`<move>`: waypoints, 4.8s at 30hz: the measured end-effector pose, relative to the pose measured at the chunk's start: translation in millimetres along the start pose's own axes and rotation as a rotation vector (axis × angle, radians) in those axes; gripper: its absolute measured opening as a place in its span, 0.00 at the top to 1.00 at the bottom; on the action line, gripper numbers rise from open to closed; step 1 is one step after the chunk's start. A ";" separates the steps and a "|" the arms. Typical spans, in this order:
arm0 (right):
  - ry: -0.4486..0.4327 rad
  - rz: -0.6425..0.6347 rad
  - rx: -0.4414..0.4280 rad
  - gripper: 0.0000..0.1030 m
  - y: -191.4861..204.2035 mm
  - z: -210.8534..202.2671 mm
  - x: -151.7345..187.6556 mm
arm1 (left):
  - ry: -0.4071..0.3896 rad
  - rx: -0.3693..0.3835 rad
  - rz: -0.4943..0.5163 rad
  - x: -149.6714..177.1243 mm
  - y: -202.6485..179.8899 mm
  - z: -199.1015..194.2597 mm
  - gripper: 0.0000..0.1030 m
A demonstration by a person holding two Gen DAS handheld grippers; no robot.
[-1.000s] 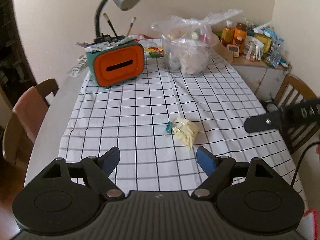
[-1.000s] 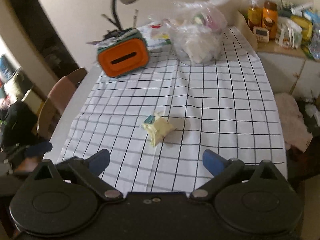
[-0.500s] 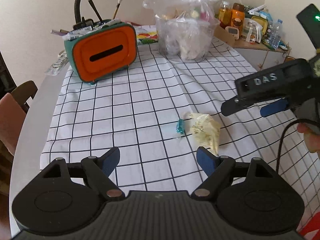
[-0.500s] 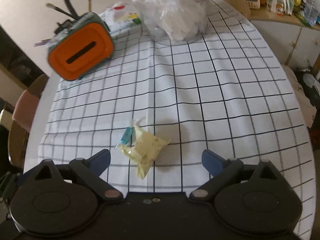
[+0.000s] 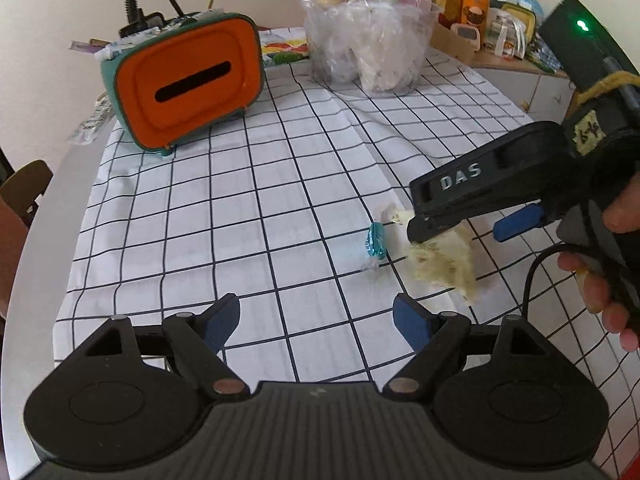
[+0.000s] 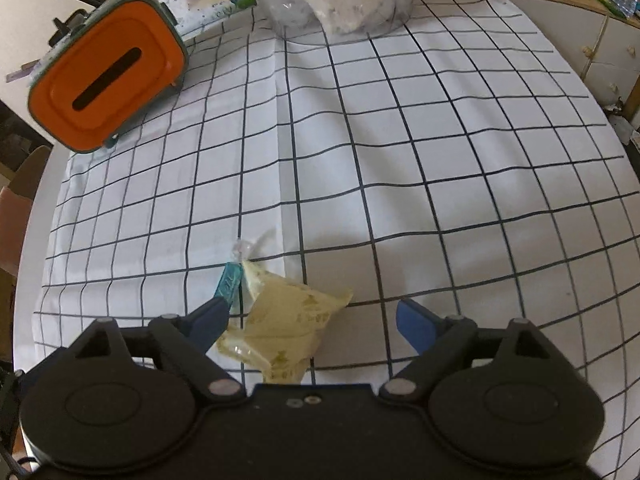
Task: Organize snacks
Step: 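Grasp the teal candy with left tool while right tool grasps cream bag, then carry the teal candy and cream bag over the box, then open both tools to drop the teal candy and cream bag into the box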
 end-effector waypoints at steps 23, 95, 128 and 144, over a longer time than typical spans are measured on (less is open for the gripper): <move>-0.022 -0.081 0.079 0.51 -51.1 -11.1 4.9 | 0.087 0.091 -0.060 -50.7 -20.8 72.3 0.25; -0.107 -0.440 -0.188 0.54 -94.9 -267.8 211.1 | 0.111 0.020 -0.161 89.8 -144.6 -225.8 0.88; 0.131 -0.372 -0.188 0.53 -135.0 -193.4 303.2 | 0.411 0.034 -0.133 206.4 -226.8 -173.1 0.88; 0.109 -0.355 -0.215 0.44 -144.0 -206.9 315.8 | 0.391 0.011 -0.116 216.7 -235.3 -184.9 0.88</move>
Point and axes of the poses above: each gripper's, at about its wrist camera, not at the fingertips, and z roughly the way its jaws point, y to its left, x to its underside, the point moved 4 cm from there along z, roughly the way its jaws point, and after that the axes turned 5 degrees about y, right-handed, at the moved point
